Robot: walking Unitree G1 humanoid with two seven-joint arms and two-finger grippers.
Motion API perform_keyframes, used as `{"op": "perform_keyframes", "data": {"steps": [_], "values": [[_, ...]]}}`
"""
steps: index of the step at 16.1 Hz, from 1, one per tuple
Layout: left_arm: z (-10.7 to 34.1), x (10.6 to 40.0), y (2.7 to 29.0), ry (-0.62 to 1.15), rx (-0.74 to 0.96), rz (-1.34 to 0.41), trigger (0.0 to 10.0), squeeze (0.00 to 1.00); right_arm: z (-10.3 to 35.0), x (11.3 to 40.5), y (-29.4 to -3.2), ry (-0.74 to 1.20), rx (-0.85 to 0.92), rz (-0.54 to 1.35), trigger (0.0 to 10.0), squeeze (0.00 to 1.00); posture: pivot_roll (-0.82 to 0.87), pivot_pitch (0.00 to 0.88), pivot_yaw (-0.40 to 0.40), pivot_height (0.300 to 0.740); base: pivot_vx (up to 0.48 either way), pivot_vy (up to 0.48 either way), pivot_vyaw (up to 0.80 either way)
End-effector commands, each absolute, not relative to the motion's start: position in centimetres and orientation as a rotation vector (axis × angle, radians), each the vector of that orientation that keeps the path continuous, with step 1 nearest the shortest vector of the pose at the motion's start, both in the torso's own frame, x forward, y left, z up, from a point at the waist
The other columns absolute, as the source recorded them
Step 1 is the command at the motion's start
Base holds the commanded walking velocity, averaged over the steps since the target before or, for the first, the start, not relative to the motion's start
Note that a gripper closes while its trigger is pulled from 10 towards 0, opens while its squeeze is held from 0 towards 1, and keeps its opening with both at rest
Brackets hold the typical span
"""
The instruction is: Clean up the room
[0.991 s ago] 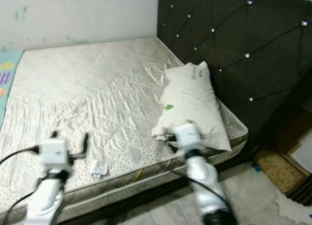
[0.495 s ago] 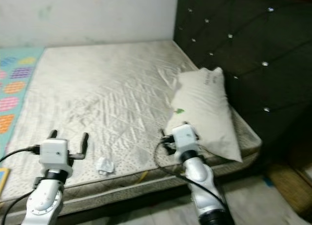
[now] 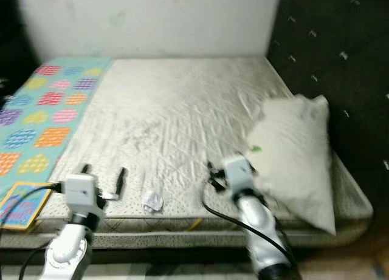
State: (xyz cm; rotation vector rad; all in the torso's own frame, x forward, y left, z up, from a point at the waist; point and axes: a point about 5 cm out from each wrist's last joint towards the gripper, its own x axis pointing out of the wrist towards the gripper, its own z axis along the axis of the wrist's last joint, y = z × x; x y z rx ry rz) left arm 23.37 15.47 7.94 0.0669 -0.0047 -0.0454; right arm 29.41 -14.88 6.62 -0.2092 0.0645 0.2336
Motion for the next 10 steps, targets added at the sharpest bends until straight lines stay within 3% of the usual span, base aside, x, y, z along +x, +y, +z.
{"op": "perform_keyframes", "data": {"steps": [1, 7, 10], "values": [[7.84, 23.36, 15.96, 0.008, 0.073, -0.045, 10.0, 0.00, 7.16, 29.73, -14.15, 0.043, -0.196, 0.253, 10.0, 0.00, 0.03, 0.000, -0.049, 0.740, 0.000, 0.000, 0.00], [7.25, 23.00, 16.06, 0.033, 0.051, -0.047, 10.0, 0.00, 7.09, 29.71, -14.19, 0.045, -0.194, 0.253, 10.0, 0.00, 0.03, 0.000, -0.049, 0.740, 0.000, 0.000, 0.00], [7.31, 22.92, 16.13, 0.032, 0.048, -0.049, 10.0, 0.00, 7.09, 29.62, -14.00, 0.043, -0.194, 0.255, 10.0, 0.00, 0.03, 0.000, -0.048, 0.740, 0.242, 0.000, 0.13]]}}
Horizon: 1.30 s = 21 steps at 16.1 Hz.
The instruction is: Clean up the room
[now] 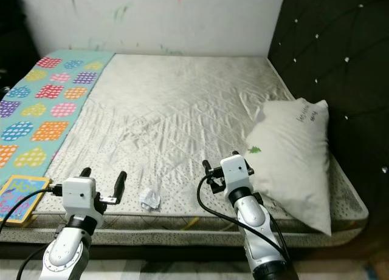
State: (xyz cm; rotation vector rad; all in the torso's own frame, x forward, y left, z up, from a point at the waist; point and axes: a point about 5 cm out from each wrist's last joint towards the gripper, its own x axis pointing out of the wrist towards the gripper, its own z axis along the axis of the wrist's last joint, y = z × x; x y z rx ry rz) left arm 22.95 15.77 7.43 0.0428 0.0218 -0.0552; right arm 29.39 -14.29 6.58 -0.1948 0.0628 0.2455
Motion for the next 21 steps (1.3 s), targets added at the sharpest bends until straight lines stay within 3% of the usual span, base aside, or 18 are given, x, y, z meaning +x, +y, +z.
{"op": "perform_keyframes", "data": {"steps": [1, 4, 12, 21], "values": [[7.32, 22.93, 16.12, 0.032, 0.048, -0.050, 10.0, 0.00, 7.13, 29.64, -13.93, 0.041, -0.195, 0.257, 10.0, 0.00, 0.03, 0.000, -0.048, 0.740, 0.255, 0.000, 0.46], [7.40, 22.97, 16.11, 0.029, 0.046, -0.057, 10.0, 0.00, 7.21, 29.78, -13.89, 0.037, -0.194, 0.258, 10.0, 0.00, 0.04, 0.000, -0.046, 0.740, 0.280, 0.000, 0.56], [7.37, 22.91, 16.38, 0.031, 0.054, -0.046, 10.0, 0.00, 7.07, 29.78, -13.83, 0.042, -0.176, 0.256, 10.0, 0.00, 0.04, 0.000, -0.044, 0.740, 0.292, 0.000, 0.00], [7.05, 23.18, 16.11, 0.044, 0.033, -0.027, 10.0, 0.00, 7.08, 29.77, -13.89, 0.041, -0.160, 0.250, 10.0, 0.00, 0.04, 0.000, -0.043, 0.740, 0.000, 0.000, 0.00]]}}
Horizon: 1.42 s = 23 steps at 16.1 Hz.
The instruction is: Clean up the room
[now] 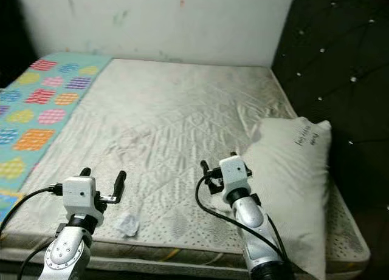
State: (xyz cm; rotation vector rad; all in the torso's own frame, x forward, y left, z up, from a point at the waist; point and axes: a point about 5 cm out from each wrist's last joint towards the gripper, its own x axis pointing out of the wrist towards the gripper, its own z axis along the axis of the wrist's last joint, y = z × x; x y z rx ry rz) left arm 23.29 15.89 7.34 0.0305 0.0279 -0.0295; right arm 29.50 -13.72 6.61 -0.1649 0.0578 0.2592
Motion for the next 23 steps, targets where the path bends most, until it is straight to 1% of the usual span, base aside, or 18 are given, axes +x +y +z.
{"op": "perform_keyframes", "data": {"steps": [1, 9, 12, 23], "values": [[7.04, 23.24, 16.03, 0.046, 0.028, -0.025, 10.0, 0.00, 7.13, 29.83, -13.96, 0.041, -0.158, 0.250, 10.0, 0.00, 0.03, 0.000, -0.045, 0.740, 0.000, 0.281, 0.00], [7.13, 23.53, 15.91, 0.043, 0.013, -0.017, 10.0, 0.00, 7.24, 29.99, -13.98, 0.047, -0.146, 0.252, 10.0, 0.00, 0.03, 0.000, -0.050, 0.740, 0.000, 0.363, 0.00], [7.07, 23.63, 15.92, 0.044, 0.009, -0.016, 10.0, 0.00, 7.22, 30.02, -14.11, 0.052, -0.150, 0.249, 10.0, 0.00, 0.02, 0.000, -0.051, 0.740, 0.000, 0.428, -0.68], [6.94, 23.70, 15.84, 0.044, -0.004, -0.005, 10.0, 0.00, 7.15, 30.04, -14.32, 0.058, -0.159, 0.252, 10.0, 0.00, 0.02, 0.000, -0.058, 0.740, 0.000, 0.449, 0.00]]}}
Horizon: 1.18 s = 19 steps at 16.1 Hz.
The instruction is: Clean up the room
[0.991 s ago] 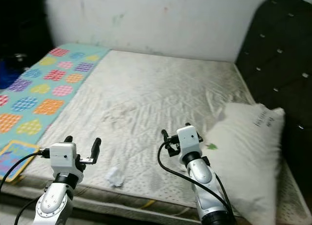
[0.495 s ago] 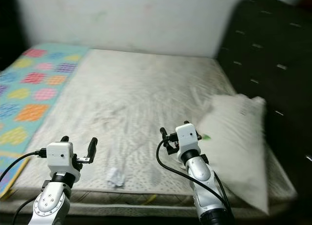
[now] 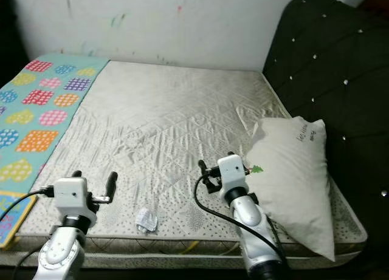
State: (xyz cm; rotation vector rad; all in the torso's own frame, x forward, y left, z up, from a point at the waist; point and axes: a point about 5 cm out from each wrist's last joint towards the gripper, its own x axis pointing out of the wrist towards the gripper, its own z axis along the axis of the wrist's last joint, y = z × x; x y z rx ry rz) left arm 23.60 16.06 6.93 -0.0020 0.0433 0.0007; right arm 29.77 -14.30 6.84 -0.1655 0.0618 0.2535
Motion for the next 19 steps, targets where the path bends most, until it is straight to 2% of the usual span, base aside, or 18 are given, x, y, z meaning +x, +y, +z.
{"op": "perform_keyframes", "data": {"steps": [1, 11, 17, 19], "values": [[6.96, 23.73, 15.85, 0.043, -0.004, -0.005, 10.0, 0.00, 7.18, 30.07, -14.32, 0.057, -0.159, 0.253, 10.0, 0.00, 0.02, 0.000, -0.058, 0.740, 0.000, 0.480, 0.00], [7.10, 24.01, 16.10, 0.033, 0.001, 0.004, 10.0, 0.00, 7.25, 30.28, -14.40, 0.055, -0.175, 0.257, 10.0, 0.00, 0.01, 0.000, -0.061, 0.740, 0.000, 0.467, 0.00], [7.36, 23.88, 15.97, 0.013, -0.013, -0.022, 10.0, 0.00, 6.96, 30.11, -13.95, 0.069, -0.159, 0.278, 10.0, 0.00, 0.02, 0.000, -0.061, 0.740, 0.000, 0.000, 0.00], [7.30, 23.68, 15.91, 0.013, -0.015, -0.029, 10.0, 0.00, 6.91, 30.02, -13.92, 0.071, -0.159, 0.280, 10.0, 0.00, 0.02, 0.000, -0.061, 0.740, 0.000, 0.000, -0.74]]}}
